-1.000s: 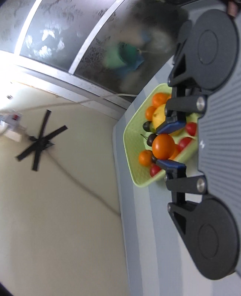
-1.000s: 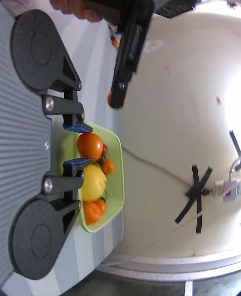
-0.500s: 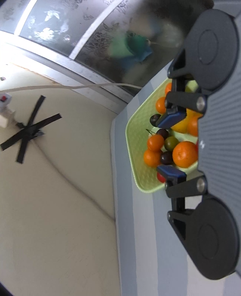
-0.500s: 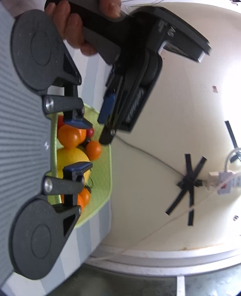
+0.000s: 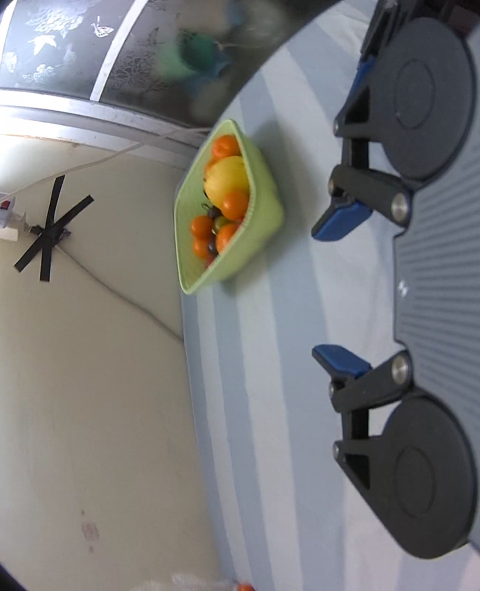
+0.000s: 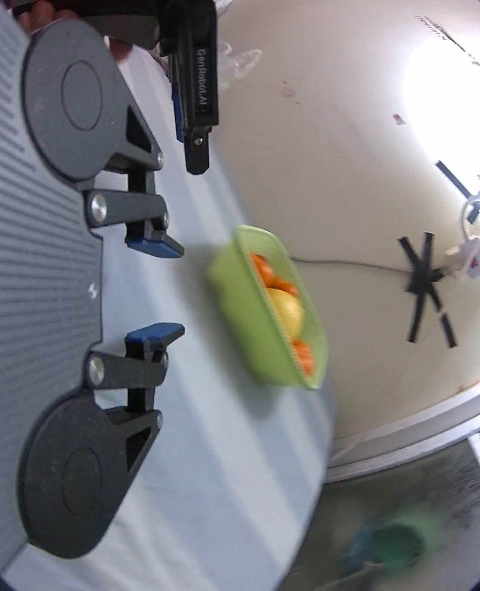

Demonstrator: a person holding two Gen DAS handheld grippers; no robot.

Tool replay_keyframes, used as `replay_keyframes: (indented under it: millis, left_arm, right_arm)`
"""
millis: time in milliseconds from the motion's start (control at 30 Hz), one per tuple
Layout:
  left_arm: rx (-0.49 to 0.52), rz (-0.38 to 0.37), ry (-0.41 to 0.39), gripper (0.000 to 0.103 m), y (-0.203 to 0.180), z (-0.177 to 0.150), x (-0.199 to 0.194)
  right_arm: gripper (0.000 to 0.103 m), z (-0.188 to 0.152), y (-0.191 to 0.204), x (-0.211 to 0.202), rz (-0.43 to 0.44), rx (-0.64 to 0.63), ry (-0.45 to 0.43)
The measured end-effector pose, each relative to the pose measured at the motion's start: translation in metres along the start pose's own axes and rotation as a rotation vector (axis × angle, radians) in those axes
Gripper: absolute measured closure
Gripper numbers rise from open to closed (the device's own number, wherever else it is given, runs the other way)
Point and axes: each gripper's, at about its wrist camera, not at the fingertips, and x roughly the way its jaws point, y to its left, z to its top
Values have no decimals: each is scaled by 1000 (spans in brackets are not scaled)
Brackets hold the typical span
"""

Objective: Organize fruits

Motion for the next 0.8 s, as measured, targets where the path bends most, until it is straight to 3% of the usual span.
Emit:
replay_keyframes:
  millis: [33,67,133,433,800]
  left_arm:
    - [-5,20,-9,11,1,-5,-5]
    - [-15,38,-22,0,3,-10,-11]
    - [-21,77,-45,0,6,-19,-21]
    - [-32,128,-24,0,14,-46,-41]
    - [47,242,-161,0,19,-54,-74]
  right_arm:
    - [60,-3,3,-5,2,1,8]
    - [56,-6,4,-9,2,8,10]
    - [50,-7,7,-13,0,26,8]
    - [49,-19,31,-28,4,18,38]
    - [47,-22,48,-33,16,-18,29]
